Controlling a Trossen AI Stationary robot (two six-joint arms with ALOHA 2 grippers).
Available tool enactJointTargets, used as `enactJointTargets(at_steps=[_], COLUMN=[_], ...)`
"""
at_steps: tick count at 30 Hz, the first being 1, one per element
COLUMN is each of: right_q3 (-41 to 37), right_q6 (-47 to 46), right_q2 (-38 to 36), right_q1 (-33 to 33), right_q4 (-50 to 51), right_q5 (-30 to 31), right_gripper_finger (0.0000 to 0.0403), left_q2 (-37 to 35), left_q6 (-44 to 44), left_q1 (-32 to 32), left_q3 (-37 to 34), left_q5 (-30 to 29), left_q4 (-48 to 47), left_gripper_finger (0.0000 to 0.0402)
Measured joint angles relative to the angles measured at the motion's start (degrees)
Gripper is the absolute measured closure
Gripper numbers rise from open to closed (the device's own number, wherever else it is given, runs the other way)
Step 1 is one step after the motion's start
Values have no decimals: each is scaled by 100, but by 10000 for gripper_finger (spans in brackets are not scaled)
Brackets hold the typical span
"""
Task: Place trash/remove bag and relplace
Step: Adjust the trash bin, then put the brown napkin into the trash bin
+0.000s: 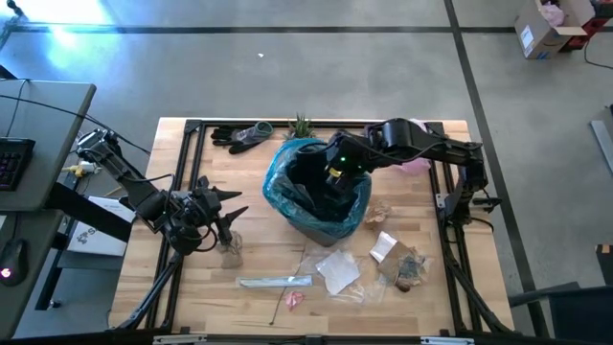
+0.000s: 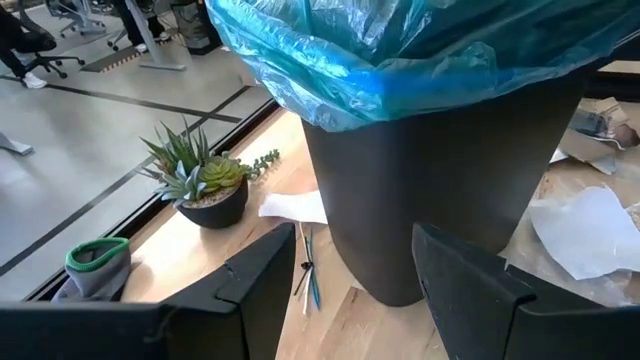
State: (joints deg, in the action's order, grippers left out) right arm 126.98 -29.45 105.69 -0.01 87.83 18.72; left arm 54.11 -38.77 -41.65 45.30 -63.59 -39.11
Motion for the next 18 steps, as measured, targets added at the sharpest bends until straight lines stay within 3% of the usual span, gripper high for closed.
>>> enactJointTargets(at_steps=[5,8,15,18], right_q3=[0,0,2,2], right_q6=[-3,-6,-6,-7], right_q2=[-298,-518,-857,-873], right_q1=[179,320,952,1395], right_q4=[-270,-421,-649,-649], right_q5=[243,398,506,539], right_gripper_finger=[279,279,279,279], left_q2=[0,0,0,40], left_q6=[30,92,-313,-754], left_q1=[1,42,312,304], left_q3=[0,0,1,2], left_q5=[77,415,2576,3116], left_q4=[-4,-3,-265,-761], left_gripper_finger=[213,213,213,213])
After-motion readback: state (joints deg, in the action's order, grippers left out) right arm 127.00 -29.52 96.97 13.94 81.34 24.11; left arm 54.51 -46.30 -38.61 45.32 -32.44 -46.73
